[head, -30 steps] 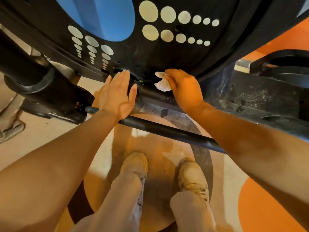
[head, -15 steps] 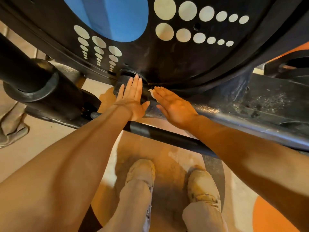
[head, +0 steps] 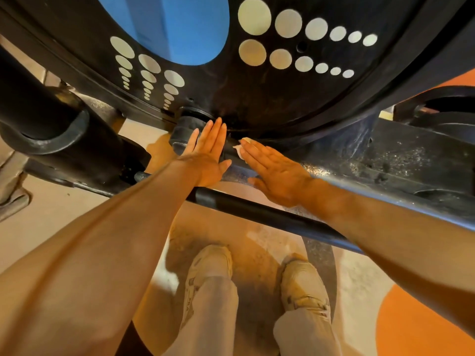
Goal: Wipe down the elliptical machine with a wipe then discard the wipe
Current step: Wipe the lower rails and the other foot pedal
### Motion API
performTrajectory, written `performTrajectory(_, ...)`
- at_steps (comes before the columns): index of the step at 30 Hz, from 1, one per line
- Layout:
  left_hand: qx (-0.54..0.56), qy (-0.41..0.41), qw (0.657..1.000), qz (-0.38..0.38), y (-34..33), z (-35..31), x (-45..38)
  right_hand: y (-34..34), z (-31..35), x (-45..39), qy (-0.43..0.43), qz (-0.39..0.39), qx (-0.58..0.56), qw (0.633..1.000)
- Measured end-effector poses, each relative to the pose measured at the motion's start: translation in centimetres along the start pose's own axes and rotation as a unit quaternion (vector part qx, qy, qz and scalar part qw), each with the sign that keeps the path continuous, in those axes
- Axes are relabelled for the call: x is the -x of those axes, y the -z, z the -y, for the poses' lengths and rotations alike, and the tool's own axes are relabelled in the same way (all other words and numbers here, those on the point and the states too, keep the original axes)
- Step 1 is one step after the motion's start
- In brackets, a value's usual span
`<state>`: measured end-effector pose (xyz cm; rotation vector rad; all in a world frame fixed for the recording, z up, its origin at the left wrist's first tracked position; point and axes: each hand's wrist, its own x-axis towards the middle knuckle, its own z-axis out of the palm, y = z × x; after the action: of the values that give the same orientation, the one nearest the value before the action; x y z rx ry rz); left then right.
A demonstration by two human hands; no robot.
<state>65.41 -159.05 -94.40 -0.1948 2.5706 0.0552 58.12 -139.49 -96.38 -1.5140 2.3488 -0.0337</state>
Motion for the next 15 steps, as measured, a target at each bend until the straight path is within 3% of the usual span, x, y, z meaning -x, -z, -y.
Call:
performTrajectory(5,0.016,-0.008,1.0,0.004,-0.2,0.2,-0.2,-0.2,-0.8,1.8,0.004,-0.011,0.03,0.999)
performTrajectory(12,-0.003,0.02,1.0,-0.022,-0.9,0.3,-0.8,-0.4,1.7,-2.2,-0.049,0.001,0.05,0.998)
performTrajectory(15,0.026,0.042,0.998,-0.033,-0.9,0.5,-0.5,-0.8,0.7,-0.8,-0.019,-0.022,0.04,0.999)
